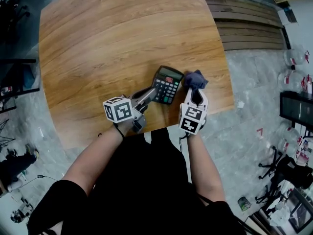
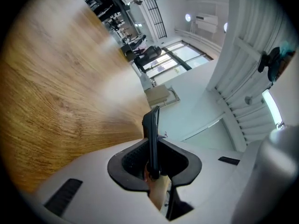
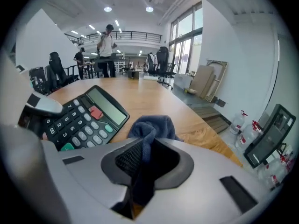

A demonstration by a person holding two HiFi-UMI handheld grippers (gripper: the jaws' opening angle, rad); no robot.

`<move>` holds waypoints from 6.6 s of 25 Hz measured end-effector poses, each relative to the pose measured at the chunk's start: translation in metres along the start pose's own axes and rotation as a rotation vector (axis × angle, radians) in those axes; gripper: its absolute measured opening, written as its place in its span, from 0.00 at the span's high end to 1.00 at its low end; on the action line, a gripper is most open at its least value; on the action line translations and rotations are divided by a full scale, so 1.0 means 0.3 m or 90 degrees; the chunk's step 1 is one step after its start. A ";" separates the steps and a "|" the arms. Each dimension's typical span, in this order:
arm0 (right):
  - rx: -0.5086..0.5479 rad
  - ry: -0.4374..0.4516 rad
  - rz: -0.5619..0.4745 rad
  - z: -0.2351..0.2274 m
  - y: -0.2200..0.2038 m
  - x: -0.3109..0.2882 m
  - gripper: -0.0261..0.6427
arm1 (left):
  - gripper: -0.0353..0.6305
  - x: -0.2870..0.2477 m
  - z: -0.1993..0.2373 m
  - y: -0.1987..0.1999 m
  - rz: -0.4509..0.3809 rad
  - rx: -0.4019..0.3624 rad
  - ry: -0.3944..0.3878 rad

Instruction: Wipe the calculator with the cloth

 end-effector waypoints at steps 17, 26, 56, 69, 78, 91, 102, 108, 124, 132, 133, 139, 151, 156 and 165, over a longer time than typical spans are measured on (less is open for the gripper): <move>0.031 0.224 -0.193 0.315 0.275 0.257 0.89 | 0.84 0.065 -0.126 0.058 -0.038 -0.018 -0.046; 0.040 0.292 -0.139 0.397 0.197 0.282 0.89 | 0.84 0.119 -0.131 0.081 -0.078 0.000 -0.047; -0.018 0.168 -0.183 0.204 0.298 0.283 0.89 | 0.84 0.195 -0.162 0.102 -0.105 0.014 -0.098; 0.062 0.334 -0.156 0.459 0.199 0.367 0.89 | 0.84 0.194 -0.148 0.125 -0.135 0.035 -0.082; 0.097 0.415 -0.111 0.543 0.076 0.446 0.89 | 0.84 0.212 -0.143 0.171 -0.173 0.049 -0.077; -0.011 0.246 -0.165 0.271 0.190 0.355 0.89 | 0.84 0.230 -0.157 0.152 -0.175 0.061 -0.092; 0.127 0.187 -0.271 0.242 0.167 0.321 0.89 | 0.84 0.249 -0.269 0.204 -0.203 0.119 -0.175; 0.147 0.293 -0.345 0.337 0.136 0.369 0.89 | 0.84 0.235 -0.279 0.203 -0.205 0.167 -0.186; 0.097 0.348 -0.413 0.335 0.178 0.447 0.89 | 0.84 0.244 -0.334 0.257 -0.230 0.243 -0.213; 0.109 0.265 -0.430 0.214 0.243 0.379 0.89 | 0.84 0.250 -0.326 0.237 -0.222 0.275 -0.220; 0.115 0.261 -0.434 0.209 0.256 0.370 0.89 | 0.84 0.251 -0.325 0.236 -0.220 0.280 -0.221; 0.133 0.260 -0.455 0.217 0.291 0.338 0.89 | 0.84 0.256 -0.340 0.222 -0.225 0.299 -0.229; 0.186 0.367 -0.454 0.442 0.276 0.362 0.89 | 0.84 0.267 -0.347 0.220 -0.219 0.299 -0.230; 0.171 0.352 -0.438 0.403 0.260 0.362 0.89 | 0.84 0.267 -0.338 0.214 -0.224 0.305 -0.223; 0.137 0.230 -0.466 0.259 0.317 0.323 0.89 | 0.84 0.264 -0.343 0.230 -0.220 0.293 -0.234</move>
Point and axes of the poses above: the fingertips, and each gripper's own axes: x backward along the fingers, z to its left, y out of its top, the point moved 9 cm from there along x, backward along the fingers, and after that the axes turned 7 degrees about -x, right-handed, at the moved point
